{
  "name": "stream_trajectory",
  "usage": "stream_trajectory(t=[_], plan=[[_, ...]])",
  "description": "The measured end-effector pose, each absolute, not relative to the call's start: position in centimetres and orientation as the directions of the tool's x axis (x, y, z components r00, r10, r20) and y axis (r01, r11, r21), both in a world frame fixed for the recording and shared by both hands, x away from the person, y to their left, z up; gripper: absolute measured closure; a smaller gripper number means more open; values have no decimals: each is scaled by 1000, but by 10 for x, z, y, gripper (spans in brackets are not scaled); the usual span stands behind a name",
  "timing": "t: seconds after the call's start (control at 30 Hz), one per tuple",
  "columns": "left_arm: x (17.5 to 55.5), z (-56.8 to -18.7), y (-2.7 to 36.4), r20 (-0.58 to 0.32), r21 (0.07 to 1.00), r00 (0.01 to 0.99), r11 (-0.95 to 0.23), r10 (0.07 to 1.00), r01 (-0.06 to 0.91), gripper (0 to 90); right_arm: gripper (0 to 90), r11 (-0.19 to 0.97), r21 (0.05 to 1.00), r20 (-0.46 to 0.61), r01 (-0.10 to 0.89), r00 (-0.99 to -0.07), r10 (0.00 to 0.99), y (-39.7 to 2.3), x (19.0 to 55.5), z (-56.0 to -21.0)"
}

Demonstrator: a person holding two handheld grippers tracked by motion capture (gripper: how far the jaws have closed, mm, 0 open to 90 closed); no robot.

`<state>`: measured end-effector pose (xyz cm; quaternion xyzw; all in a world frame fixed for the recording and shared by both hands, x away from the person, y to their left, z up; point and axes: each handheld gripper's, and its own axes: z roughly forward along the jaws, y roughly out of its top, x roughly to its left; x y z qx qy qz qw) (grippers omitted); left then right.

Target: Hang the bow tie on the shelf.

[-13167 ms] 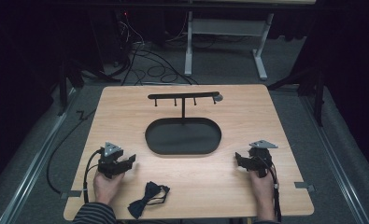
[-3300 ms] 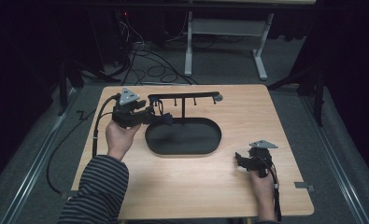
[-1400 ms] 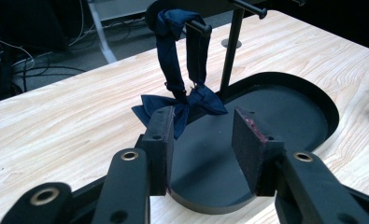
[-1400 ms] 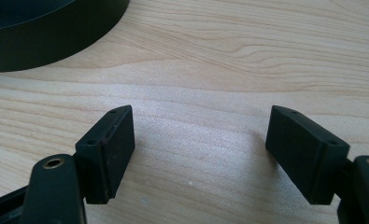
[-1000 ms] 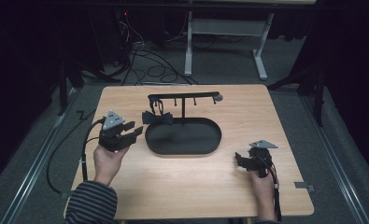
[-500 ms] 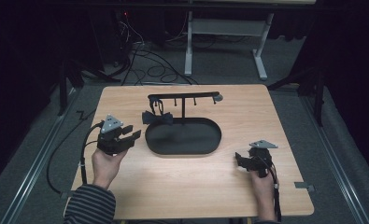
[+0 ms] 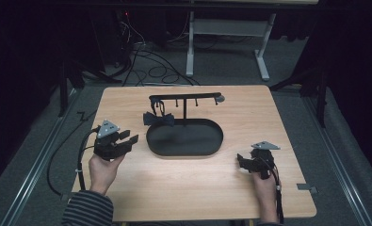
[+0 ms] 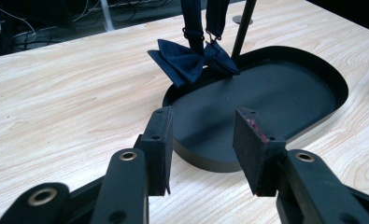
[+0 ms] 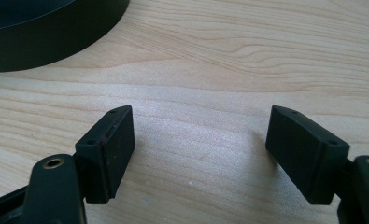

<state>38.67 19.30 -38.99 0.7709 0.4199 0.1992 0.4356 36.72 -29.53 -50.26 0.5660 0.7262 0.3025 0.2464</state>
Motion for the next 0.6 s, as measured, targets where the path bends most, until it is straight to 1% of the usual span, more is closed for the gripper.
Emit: stream_trajectory(t=[0.6], plan=[[386,-409,189,-85,810,574,-279,815,516,581,250,176,718,-15,673,-238,971,-295,367,-503]])
